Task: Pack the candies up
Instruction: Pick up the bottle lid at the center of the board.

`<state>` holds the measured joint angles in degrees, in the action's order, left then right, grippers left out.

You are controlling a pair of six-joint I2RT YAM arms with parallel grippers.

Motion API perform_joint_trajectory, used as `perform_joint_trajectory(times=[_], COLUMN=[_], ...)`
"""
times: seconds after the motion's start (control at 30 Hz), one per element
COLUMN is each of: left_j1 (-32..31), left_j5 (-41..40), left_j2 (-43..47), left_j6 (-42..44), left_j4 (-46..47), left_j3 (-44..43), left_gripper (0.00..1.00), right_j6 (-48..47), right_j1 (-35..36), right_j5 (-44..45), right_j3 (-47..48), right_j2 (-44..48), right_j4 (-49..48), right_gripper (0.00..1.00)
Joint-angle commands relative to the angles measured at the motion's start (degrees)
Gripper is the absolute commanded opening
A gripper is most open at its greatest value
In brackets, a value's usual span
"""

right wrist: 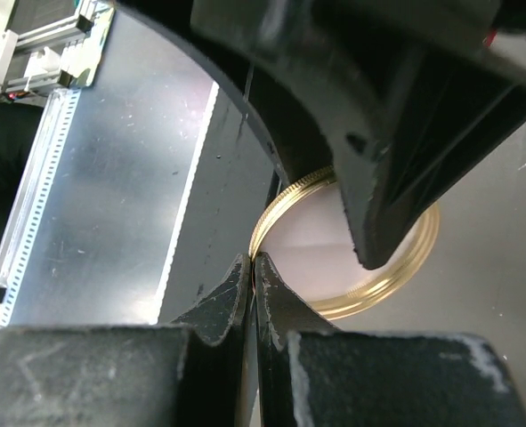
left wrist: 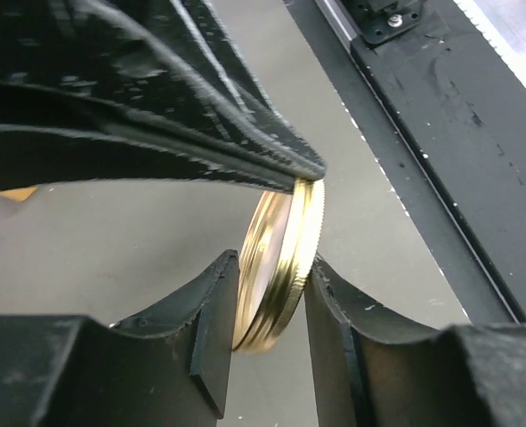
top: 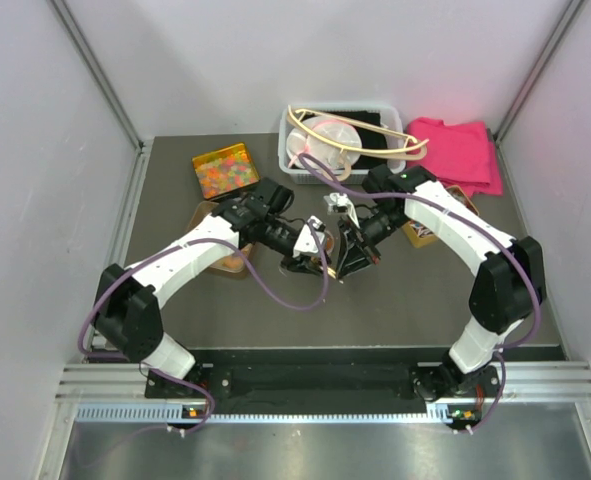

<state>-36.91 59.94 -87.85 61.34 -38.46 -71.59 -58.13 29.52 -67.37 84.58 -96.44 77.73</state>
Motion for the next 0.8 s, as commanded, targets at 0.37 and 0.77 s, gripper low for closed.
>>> perform_joint_trajectory(times=[0.37,0.77], left_j1=[-1.15,-1.06], left_j5=[2.46,-0.26], left_j2=[0.05,0.67], left_j6=[3.43,-4.38], left_j4=[-3.99,3.72], left_j3=[-2.76,0.66], left_gripper=[0.08,0.01], right_j6=[-0.68,23.04], right_j1=[-5.61,-7.1], right_j5=[-2.06,17.61], right_j3=[5.42,-6.25], right_j2=[0.99,17.42], right_j4=[12.19,-18.92], right_gripper=[0.1,0.94])
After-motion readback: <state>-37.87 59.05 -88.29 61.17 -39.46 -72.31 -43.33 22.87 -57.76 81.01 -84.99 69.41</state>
